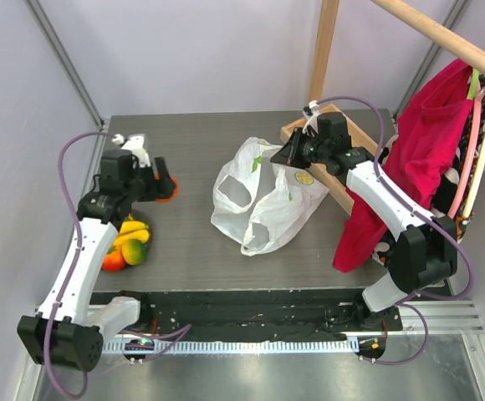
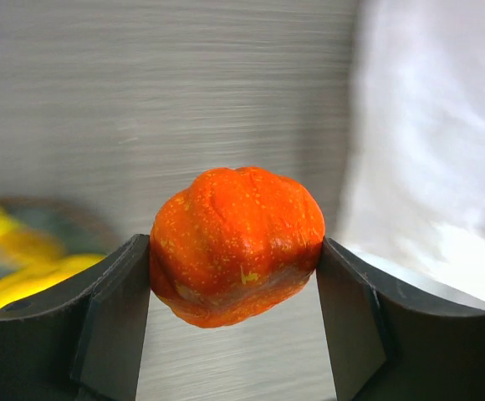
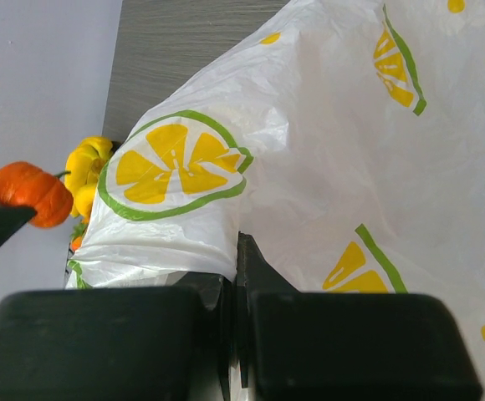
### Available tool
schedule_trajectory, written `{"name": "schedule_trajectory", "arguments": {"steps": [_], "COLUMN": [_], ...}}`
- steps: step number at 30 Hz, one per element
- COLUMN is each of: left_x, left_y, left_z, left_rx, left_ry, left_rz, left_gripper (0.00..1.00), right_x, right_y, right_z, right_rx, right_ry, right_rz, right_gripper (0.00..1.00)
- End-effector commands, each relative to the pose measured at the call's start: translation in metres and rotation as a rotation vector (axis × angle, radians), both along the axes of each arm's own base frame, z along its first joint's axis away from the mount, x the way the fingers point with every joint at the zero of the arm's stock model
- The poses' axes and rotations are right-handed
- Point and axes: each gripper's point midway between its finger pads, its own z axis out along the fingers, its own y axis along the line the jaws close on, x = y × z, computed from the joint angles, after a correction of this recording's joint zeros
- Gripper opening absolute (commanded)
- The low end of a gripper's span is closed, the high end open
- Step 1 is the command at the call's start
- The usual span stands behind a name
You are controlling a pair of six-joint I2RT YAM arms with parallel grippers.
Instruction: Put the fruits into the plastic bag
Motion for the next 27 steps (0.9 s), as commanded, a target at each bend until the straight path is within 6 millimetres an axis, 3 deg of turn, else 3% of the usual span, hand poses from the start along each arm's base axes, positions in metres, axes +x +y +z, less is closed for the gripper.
{"name": "schedule_trajectory", "arguments": {"steps": [1, 3, 4, 6, 8, 9, 10, 12, 14, 16, 17, 20, 27], "left_x": [0.000, -0.010, -0.013, -0.028, -0.050, -0.053, -0.058, -0.078, -0.084, -0.079, -0.080, -0.058, -0.016], "left_y": [-0.090, -0.129, -0.148, -0.187, -0.228, -0.243, -0.256, -0.287, -0.318, -0.340, -0.346, -0.349, -0.318], "left_z": [0.058, 0.072, 0.093, 0.110, 0.141, 0.141, 0.155, 0.159, 0.153, 0.140, 0.137, 0.120, 0.098], "left_rx": [-0.180, -0.223, -0.267, -0.353, -0.444, -0.466, -0.482, -0.506, -0.526, -0.515, -0.512, -0.450, -0.289], "left_ry": [-0.149, -0.174, -0.233, -0.256, -0.336, -0.325, -0.358, -0.336, -0.298, -0.260, -0.251, -0.245, -0.276], "left_rz": [-0.313, -0.446, -0.527, -0.650, -0.823, -0.866, -0.912, -1.024, -1.105, -1.131, -1.138, -1.068, -0.868], "left_gripper": [0.36, 0.38, 0.38, 0.38, 0.39, 0.39, 0.39, 0.40, 0.40, 0.40, 0.40, 0.39, 0.40], "right_x": [0.001, 0.001, 0.000, 0.000, -0.001, -0.001, -0.001, -0.001, -0.001, -0.001, -0.002, -0.004, -0.008], "right_y": [-0.004, -0.005, -0.005, -0.005, -0.006, -0.006, -0.006, -0.006, -0.007, -0.006, -0.007, -0.009, -0.012], "right_z": [0.023, 0.022, 0.021, 0.019, 0.017, 0.016, 0.017, 0.017, 0.017, 0.020, 0.021, 0.020, 0.027], "right_rx": [0.014, 0.010, 0.006, 0.003, 0.001, 0.001, 0.000, -0.002, -0.005, -0.002, -0.002, -0.010, -0.013], "right_ry": [-0.071, -0.069, -0.069, -0.064, -0.054, -0.053, -0.055, -0.055, -0.053, -0.057, -0.057, -0.053, -0.070], "right_rz": [-0.011, -0.015, -0.015, -0.014, -0.014, -0.014, -0.014, -0.014, -0.017, -0.016, -0.016, -0.020, -0.027], "right_gripper": [0.01, 0.01, 0.01, 0.01, 0.01, 0.01, 0.01, 0.01, 0.01, 0.01, 0.01, 0.01, 0.01]}}
